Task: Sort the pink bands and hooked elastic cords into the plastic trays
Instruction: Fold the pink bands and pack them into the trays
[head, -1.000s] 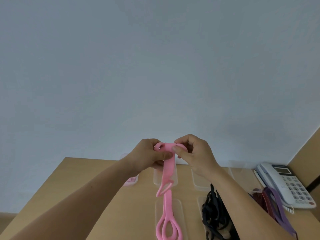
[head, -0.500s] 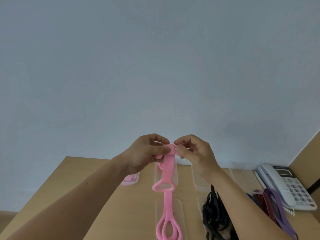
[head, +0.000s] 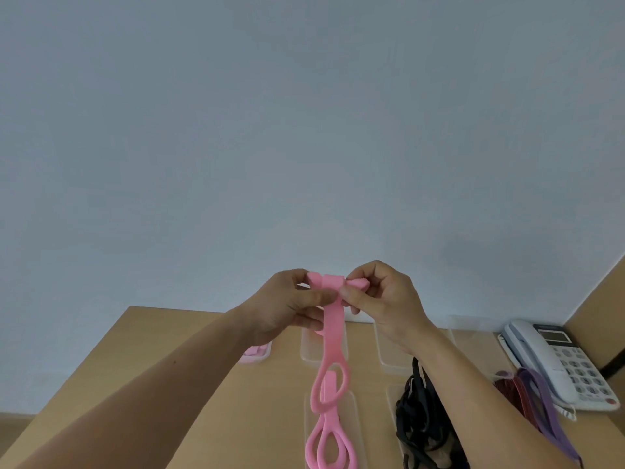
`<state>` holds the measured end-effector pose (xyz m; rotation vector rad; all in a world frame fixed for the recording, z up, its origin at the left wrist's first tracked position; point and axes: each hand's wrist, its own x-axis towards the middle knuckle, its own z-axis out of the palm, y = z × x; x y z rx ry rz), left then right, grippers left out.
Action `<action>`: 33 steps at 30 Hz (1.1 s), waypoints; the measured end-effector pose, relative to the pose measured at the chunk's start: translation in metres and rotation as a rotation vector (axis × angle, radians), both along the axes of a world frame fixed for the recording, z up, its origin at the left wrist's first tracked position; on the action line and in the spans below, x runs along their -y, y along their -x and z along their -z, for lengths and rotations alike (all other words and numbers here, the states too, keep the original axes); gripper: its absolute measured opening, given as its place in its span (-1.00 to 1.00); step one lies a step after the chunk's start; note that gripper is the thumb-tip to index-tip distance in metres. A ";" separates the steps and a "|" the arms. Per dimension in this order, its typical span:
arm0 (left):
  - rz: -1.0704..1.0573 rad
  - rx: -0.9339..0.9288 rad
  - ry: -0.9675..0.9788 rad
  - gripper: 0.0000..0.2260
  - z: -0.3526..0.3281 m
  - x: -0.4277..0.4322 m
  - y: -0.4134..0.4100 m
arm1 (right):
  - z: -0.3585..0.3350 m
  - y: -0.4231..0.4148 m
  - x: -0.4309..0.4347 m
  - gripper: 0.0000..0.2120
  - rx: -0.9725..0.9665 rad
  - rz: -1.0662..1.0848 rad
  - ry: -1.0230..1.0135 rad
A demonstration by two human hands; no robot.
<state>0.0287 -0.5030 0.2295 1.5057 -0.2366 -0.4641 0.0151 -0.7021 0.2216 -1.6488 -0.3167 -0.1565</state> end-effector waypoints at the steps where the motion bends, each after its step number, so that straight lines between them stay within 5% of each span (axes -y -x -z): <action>1: -0.002 -0.005 -0.007 -0.70 -0.001 0.000 0.000 | 0.001 -0.001 0.001 -0.83 0.009 0.005 0.026; 11: 0.055 -0.079 0.094 -0.73 -0.009 -0.002 -0.003 | 0.010 -0.001 -0.001 -0.73 0.197 -0.005 0.262; 17: -0.076 0.018 0.150 -0.78 -0.002 -0.002 -0.006 | 0.003 0.002 -0.001 -0.79 -0.055 -0.078 0.032; 23: -0.106 0.191 0.023 -0.70 0.006 -0.004 -0.004 | -0.003 -0.002 -0.011 -0.83 -0.142 -0.023 0.031; 33: 0.040 0.132 -0.114 -0.82 0.007 -0.006 0.002 | 0.001 0.002 -0.007 -0.80 -0.018 -0.005 0.097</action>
